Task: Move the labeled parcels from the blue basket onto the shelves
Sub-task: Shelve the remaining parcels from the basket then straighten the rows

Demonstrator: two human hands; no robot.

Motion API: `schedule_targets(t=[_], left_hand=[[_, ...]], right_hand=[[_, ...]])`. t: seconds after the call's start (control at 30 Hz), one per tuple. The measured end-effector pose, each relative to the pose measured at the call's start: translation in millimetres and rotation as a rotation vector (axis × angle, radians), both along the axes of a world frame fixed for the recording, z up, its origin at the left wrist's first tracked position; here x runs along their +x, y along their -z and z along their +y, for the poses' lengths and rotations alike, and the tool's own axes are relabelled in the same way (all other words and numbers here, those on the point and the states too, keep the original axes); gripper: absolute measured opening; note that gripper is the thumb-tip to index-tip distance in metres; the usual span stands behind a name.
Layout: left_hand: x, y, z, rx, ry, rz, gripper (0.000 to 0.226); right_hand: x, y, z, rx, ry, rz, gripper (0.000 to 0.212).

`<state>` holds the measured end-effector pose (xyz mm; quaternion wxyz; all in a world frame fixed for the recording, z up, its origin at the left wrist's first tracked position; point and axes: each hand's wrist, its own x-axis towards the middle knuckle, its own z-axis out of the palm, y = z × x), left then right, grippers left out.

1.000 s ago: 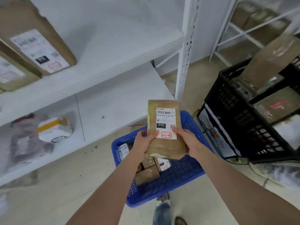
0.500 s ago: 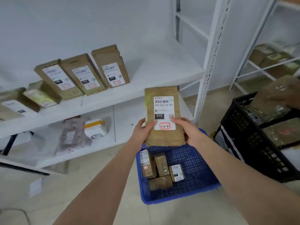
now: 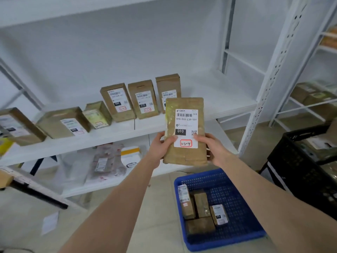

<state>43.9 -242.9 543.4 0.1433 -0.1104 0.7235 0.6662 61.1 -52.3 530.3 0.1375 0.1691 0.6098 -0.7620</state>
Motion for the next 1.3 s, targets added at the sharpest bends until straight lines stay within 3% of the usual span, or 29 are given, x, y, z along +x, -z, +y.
schedule_targets(t=[0.2, 0.4, 0.67, 1.3], left_hand=[[-2.3, -28.7, -87.1, -0.029, -0.018, 0.042, 0.041], [0.4, -71.0, -132.1, 0.009, -0.068, 0.09, 0.044], [14.0, -139.2, -160.4, 0.012, -0.151, 0.294, 0.058], [38.5, -210.1, -200.0, -0.042, -0.31, 0.476, 0.027]], right_hand=[[0.4, -24.5, -86.1, -0.006, -0.008, 0.049, 0.051], [-6.7, -64.7, -134.4, -0.01, 0.001, 0.112, 0.048], [-15.0, -131.7, -166.1, -0.025, -0.052, 0.255, 0.051], [-12.0, -205.4, -212.3, -0.005, -0.139, 0.444, 0.052]])
